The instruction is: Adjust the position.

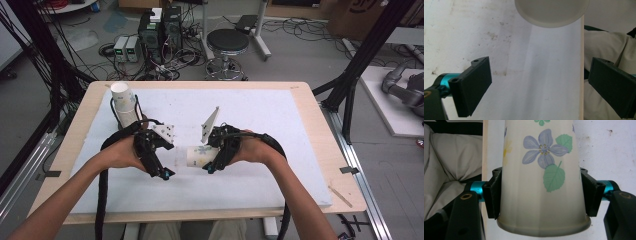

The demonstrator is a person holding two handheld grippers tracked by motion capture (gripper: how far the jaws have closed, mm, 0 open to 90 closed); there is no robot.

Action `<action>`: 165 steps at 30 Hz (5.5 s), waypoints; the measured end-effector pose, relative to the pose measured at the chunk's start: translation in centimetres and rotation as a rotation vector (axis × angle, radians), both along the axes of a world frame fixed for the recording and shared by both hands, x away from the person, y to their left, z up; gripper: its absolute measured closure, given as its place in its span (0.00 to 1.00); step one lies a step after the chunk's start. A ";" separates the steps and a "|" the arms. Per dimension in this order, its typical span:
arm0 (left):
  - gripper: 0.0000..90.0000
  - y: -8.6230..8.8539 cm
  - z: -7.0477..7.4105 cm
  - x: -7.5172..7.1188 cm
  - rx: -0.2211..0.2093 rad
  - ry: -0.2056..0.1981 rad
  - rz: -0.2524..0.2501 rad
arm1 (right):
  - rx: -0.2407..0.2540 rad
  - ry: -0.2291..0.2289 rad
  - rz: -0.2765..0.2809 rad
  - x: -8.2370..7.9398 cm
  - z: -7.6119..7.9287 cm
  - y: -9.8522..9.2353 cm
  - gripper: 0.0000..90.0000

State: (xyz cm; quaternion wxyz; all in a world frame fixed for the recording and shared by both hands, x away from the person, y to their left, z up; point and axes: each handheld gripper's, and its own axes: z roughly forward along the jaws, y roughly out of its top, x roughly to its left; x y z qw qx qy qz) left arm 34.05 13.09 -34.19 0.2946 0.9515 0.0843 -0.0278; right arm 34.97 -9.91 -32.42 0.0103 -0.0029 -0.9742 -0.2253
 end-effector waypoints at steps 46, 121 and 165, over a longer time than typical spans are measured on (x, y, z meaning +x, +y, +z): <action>0.19 -4.2 -0.4 0.8 -0.135 0.019 -0.053 | -0.005 0.010 0.012 0.0 -0.3 0.2 0.36; 0.41 -3.9 -2.5 -0.2 -0.168 0.020 -0.037 | 0.185 -0.022 -0.032 0.0 1.5 -1.7 0.16; 0.41 0.3 -4.3 -0.5 -0.515 -0.017 0.087 | 0.509 0.007 -0.171 0.2 -0.9 -6.5 0.16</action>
